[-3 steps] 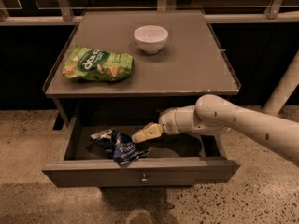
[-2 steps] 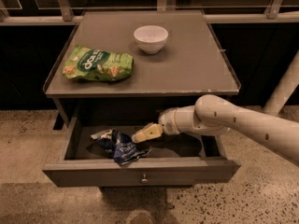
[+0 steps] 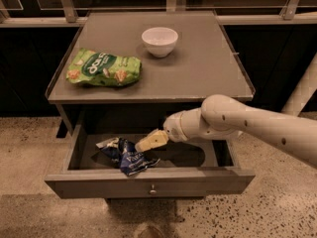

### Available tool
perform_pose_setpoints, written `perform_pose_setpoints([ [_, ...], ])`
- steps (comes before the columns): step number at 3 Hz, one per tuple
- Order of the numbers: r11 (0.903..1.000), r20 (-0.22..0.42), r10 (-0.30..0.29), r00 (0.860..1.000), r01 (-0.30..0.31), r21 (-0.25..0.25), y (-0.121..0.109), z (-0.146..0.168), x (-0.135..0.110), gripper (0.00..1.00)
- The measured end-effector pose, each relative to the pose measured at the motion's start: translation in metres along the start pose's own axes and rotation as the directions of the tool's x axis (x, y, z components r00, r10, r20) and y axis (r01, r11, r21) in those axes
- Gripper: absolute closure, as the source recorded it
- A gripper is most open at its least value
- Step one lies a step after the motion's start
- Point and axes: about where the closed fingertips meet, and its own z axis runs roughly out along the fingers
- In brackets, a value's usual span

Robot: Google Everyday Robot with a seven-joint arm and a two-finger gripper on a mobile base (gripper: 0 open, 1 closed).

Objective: Pick green rice chip bag from top drawer and place on counter

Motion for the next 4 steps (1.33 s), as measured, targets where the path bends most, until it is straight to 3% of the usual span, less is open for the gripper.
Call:
perform_pose_setpoints([
  [2,0.9973,-0.09,0.042,0.995,-0.047,-0.056,0.019,0.007,-0.001,0.0],
  [3,0.9919,-0.074,0.093,0.993,-0.098,-0.08,0.027,0.011,0.013,0.0],
  [4,0.9913,-0.04,0.118,0.992,-0.12,-0.052,0.041,0.01,0.024,0.0],
])
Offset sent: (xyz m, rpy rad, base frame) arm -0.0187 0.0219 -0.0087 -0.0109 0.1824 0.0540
